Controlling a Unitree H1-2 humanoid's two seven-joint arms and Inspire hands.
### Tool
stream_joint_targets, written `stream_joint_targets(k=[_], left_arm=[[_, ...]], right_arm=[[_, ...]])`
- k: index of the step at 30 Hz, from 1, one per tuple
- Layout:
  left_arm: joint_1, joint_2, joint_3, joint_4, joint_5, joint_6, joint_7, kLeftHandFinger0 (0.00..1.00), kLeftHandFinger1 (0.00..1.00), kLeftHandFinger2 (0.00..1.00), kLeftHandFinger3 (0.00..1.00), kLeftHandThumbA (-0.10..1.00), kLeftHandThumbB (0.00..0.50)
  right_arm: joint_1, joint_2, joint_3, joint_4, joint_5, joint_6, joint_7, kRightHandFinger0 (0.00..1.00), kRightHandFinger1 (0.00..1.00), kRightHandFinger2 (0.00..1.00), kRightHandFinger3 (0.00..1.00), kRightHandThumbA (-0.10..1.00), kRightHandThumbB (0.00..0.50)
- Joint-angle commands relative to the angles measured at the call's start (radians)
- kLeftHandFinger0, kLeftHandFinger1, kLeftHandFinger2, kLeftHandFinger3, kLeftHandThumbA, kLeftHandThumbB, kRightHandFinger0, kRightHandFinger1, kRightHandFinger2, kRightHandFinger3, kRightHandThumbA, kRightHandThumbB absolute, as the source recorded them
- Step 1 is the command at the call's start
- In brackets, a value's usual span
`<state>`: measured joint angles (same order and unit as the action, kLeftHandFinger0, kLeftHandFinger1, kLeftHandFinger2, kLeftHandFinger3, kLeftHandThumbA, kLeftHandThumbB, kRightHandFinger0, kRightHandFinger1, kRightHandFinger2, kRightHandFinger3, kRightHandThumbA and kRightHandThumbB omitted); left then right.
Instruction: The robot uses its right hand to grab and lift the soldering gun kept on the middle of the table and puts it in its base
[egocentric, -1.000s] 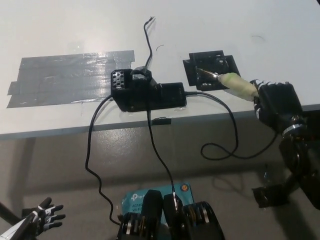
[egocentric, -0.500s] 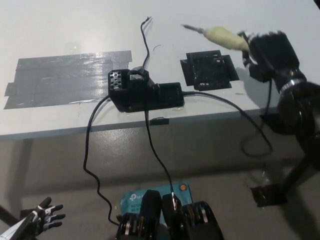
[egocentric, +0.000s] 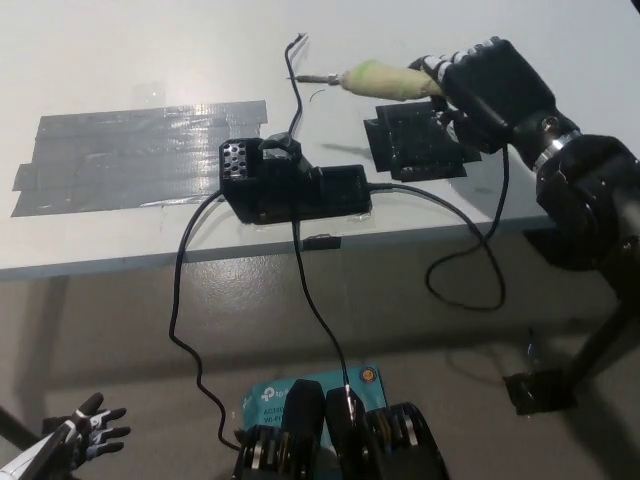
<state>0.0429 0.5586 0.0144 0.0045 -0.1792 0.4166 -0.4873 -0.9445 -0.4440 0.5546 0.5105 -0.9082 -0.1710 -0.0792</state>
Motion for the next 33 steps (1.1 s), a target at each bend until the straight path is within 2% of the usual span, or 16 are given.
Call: stream_joint_targets(k=[1,3,4,6,8,9,12,13,17,19,20,21,25,26,32,33], left_arm=[[-0.012,0.023,0.008,-0.023,0.009,-0.009,0.005,0.99,1.00,1.00,1.00,1.00,0.312],[-0.011,0.023,0.006,-0.028,0.013,0.000,0.008,0.98,1.00,1.00,1.00,1.00,0.318],[-0.013,0.025,0.010,-0.016,0.007,-0.012,0.001,0.98,1.00,1.00,1.00,1.00,0.312],[-0.012,0.026,0.009,-0.014,0.010,-0.014,0.001,0.99,1.00,1.00,1.00,1.00,0.321],[-0.012,0.027,0.008,-0.017,0.013,-0.011,0.002,0.99,1.00,1.00,1.00,1.00,0.320],[-0.013,0.029,0.006,-0.022,0.015,-0.002,0.001,0.99,1.00,1.00,1.00,1.00,0.334],[-0.014,0.027,0.008,-0.018,0.013,-0.007,0.000,0.99,1.00,1.00,1.00,1.00,0.326],[-0.013,0.027,0.010,-0.017,0.015,-0.018,0.000,0.99,1.00,1.00,1.00,1.00,0.330],[-0.016,0.026,0.012,-0.019,0.010,0.001,0.000,0.99,1.00,1.00,1.00,1.00,0.325],[-0.019,0.027,0.008,-0.019,0.012,0.001,-0.003,0.99,1.00,1.00,1.00,1.00,0.317],[-0.018,0.028,0.008,-0.022,0.016,0.004,0.001,0.99,1.00,1.00,1.00,1.00,0.325],[-0.018,0.028,0.005,-0.024,0.024,0.006,0.006,0.98,1.00,1.00,1.00,1.00,0.331],[-0.021,0.027,0.004,-0.023,0.021,0.002,0.001,0.98,1.00,1.00,1.00,1.00,0.319],[-0.021,0.027,0.003,-0.023,0.022,0.002,0.001,0.98,1.00,1.00,1.00,1.00,0.324],[-0.024,0.026,-0.003,-0.022,0.026,-0.002,0.000,0.98,1.00,1.00,1.00,1.00,0.335],[-0.023,0.025,-0.003,-0.020,0.029,-0.003,0.002,0.98,1.00,1.00,1.00,1.00,0.344]], right_arm=[[-0.072,-0.054,0.006,0.024,-0.026,-0.154,-0.079,0.00,0.18,0.51,0.18,-0.10,0.036],[-0.073,-0.056,0.003,0.038,-0.020,-0.188,-0.096,0.00,0.12,0.39,0.19,-0.10,0.068],[-0.078,-0.070,0.017,0.052,-0.041,-0.232,-0.133,0.00,0.09,0.26,0.16,-0.10,0.083],[-0.079,-0.078,0.017,0.051,-0.040,-0.242,-0.114,0.00,0.06,0.10,0.13,-0.10,0.052],[-0.081,-0.083,0.019,0.052,-0.054,-0.240,-0.106,0.00,0.07,0.11,0.16,-0.10,0.029],[-0.081,-0.086,0.019,0.051,-0.062,-0.248,-0.115,0.00,0.06,0.06,0.13,-0.10,0.023],[-0.081,-0.091,0.014,0.050,-0.073,-0.262,-0.123,0.00,0.01,0.05,0.11,-0.10,0.027],[-0.085,-0.092,0.007,0.054,-0.064,-0.263,-0.110,0.00,0.00,0.00,0.09,-0.10,0.009],[-0.081,-0.095,0.002,0.053,-0.066,-0.276,-0.113,0.00,0.03,0.14,0.11,-0.10,0.009],[-0.080,-0.096,0.002,0.050,-0.074,-0.275,-0.112,0.00,0.04,0.13,0.12,-0.10,0.009],[-0.081,-0.092,0.003,0.052,-0.078,-0.277,-0.114,0.00,0.03,0.16,0.14,-0.10,0.002],[-0.083,-0.084,0.002,0.057,-0.078,-0.280,-0.122,0.00,0.02,0.27,0.17,-0.10,0.018],[-0.088,-0.065,-0.008,0.064,-0.066,-0.292,-0.133,0.00,0.00,0.09,0.04,-0.10,0.000],[-0.091,-0.060,-0.009,0.060,-0.065,-0.287,-0.122,0.00,0.00,0.14,0.07,-0.10,0.004],[-0.080,-0.040,-0.024,0.035,-0.063,-0.245,-0.083,0.00,0.00,0.14,0.05,-0.10,0.033],[-0.077,-0.037,-0.024,0.031,-0.067,-0.231,-0.072,0.00,0.00,0.22,0.04,-0.10,0.029]])
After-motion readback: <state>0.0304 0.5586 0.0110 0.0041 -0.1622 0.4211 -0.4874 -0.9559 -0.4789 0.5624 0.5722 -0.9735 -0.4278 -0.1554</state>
